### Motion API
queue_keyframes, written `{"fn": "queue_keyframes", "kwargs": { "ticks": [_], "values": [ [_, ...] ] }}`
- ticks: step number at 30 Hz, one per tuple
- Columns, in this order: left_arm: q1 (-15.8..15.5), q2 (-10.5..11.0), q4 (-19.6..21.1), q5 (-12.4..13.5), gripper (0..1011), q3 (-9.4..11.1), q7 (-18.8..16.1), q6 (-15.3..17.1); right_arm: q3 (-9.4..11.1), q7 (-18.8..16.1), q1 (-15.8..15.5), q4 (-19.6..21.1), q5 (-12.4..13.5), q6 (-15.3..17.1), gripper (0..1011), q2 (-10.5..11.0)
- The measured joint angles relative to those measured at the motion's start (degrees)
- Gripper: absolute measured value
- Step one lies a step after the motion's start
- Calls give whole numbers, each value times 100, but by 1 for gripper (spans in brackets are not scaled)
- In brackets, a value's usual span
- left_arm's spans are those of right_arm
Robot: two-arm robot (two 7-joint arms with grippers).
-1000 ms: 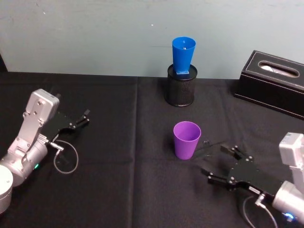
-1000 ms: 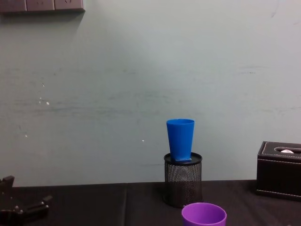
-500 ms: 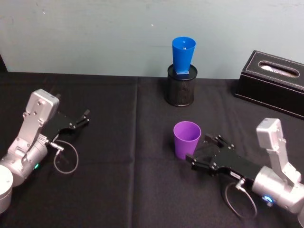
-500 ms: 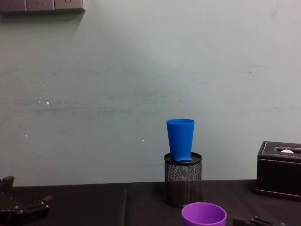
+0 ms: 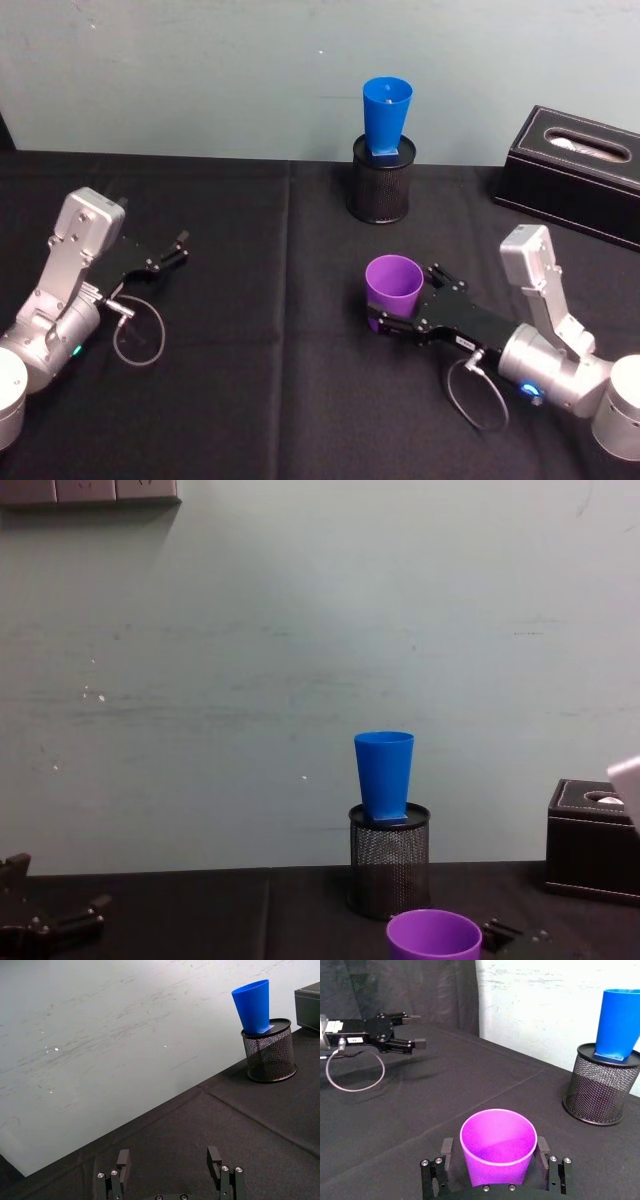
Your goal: Pick up one cup with a gripper and tap it against the other cup.
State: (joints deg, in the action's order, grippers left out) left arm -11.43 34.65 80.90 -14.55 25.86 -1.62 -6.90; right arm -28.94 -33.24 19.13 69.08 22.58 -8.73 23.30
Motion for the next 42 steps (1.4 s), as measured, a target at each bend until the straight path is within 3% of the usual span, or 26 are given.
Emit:
{"fn": "queue_keyframes", "kwargs": {
  "ticks": [11, 20, 31, 42],
  "values": [
    [0, 0, 0, 0, 1005, 0, 0, 0, 44, -57, 206, -429, -143, -81, 1003, -360],
    [0, 0, 0, 0, 1005, 1, 0, 0, 43, -58, 198, -409, -138, -83, 998, -339],
    [0, 0, 0, 0, 1005, 0, 0, 0, 40, -57, 187, -386, -129, -82, 772, -323],
    [0, 0, 0, 0, 1005, 0, 0, 0, 93, -92, 152, -287, -35, -23, 741, -315]
  ]
}}
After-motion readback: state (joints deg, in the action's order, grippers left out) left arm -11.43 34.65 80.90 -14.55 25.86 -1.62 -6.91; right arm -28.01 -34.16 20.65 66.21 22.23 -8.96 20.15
